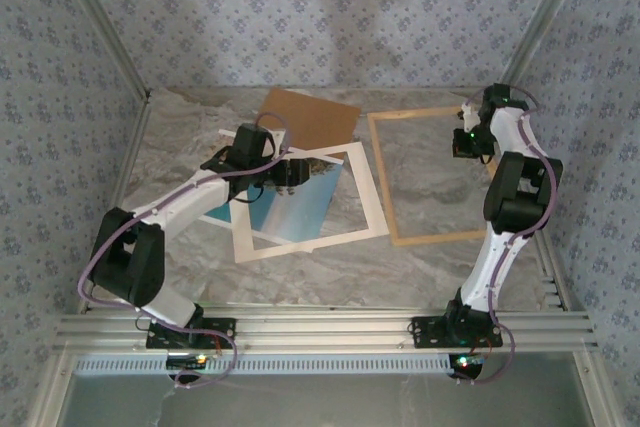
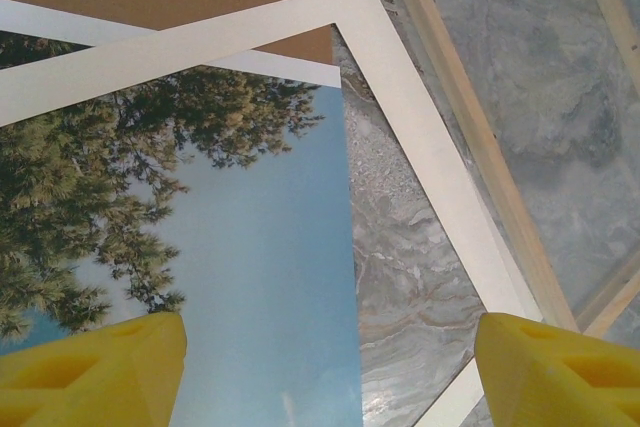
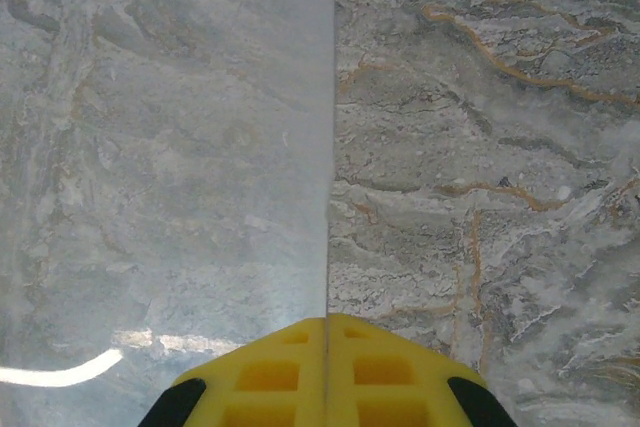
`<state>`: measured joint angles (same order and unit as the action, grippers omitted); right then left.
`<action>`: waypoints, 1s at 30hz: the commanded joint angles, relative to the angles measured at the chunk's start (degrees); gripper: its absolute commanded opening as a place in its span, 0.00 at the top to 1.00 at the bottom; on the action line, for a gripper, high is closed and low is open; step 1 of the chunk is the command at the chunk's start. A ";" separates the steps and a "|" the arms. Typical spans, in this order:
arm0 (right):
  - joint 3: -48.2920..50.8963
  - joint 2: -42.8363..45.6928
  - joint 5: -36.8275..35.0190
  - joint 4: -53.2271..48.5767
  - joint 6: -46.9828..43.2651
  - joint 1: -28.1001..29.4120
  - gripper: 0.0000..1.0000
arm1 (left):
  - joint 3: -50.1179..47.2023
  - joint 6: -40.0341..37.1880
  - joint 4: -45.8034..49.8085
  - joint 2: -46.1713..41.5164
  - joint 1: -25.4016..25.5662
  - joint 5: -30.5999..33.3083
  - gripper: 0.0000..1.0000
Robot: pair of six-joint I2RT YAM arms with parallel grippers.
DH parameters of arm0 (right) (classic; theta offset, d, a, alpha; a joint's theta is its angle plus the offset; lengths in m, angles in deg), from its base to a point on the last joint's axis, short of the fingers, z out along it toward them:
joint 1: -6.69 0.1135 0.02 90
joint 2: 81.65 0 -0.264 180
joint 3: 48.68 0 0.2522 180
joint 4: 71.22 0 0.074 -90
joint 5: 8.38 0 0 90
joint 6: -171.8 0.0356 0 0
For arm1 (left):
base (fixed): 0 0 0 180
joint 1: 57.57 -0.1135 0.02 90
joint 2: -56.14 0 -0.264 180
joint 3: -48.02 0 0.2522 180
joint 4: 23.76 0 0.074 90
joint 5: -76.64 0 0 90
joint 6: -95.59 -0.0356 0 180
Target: Put the photo into the frame
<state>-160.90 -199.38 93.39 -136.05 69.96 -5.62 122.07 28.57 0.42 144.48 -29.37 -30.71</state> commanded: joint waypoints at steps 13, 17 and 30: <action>-2.36 -0.74 5.61 -0.62 -0.77 -0.60 1.00 | 2.46 -0.57 -0.75 1.35 0.45 -0.89 0.24; -1.83 1.13 7.47 -0.72 -1.00 -0.61 1.00 | 2.59 -0.47 -0.66 1.47 0.45 -0.85 0.24; -1.97 2.16 8.45 -1.66 -1.70 -0.61 1.00 | 2.46 -0.47 -0.30 1.34 0.49 -0.85 0.24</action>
<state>-162.12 -199.38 100.14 -136.69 69.26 -5.97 122.95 28.57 0.42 145.53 -29.28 -30.71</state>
